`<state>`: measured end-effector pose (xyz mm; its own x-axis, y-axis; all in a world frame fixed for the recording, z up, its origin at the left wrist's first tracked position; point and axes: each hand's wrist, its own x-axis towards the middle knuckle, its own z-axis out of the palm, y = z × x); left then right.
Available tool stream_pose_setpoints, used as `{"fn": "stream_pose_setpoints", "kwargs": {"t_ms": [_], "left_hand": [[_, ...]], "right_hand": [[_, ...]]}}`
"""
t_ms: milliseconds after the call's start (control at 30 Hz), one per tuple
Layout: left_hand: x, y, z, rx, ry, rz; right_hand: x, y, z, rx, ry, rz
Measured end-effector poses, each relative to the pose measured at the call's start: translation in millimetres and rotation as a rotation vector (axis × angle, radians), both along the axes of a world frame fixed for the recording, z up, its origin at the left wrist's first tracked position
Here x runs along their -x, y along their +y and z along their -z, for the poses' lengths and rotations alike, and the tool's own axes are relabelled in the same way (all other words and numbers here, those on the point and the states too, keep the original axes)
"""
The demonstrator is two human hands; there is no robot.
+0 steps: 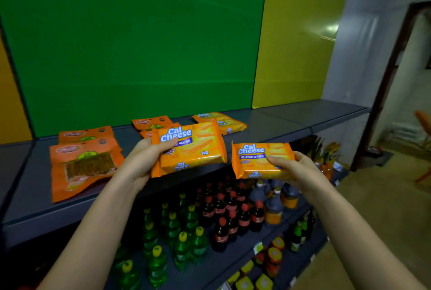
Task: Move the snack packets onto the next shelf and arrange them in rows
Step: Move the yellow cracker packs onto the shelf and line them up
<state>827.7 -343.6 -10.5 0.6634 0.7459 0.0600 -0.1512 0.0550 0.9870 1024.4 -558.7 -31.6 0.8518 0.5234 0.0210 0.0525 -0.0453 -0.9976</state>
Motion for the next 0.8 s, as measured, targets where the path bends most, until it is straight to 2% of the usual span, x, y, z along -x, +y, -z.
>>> {"fn": "stream_pose_setpoints", "kwargs": {"t_ms": [233, 400, 600, 800], "left_hand": [[-75.8, 1.5, -8.8, -0.057, 0.028, -0.02], [-126.5, 26.5, -21.6, -0.123, 0.063, -0.093], [-167.2, 54.2, -32.8, -0.183, 0.063, -0.248], [-181.3, 72.2, -35.4, -0.203, 0.125, -0.328]], "right_hand": [[-71.4, 9.7, 3.4, 0.011, -0.006, -0.045], [-127.5, 49.6, -2.1, 0.026, -0.009, -0.127], [-177.5, 116.4, -4.2, 0.239, -0.102, -0.262], [-202.6, 135.0, -3.2, 0.581, -0.404, -0.302]]}}
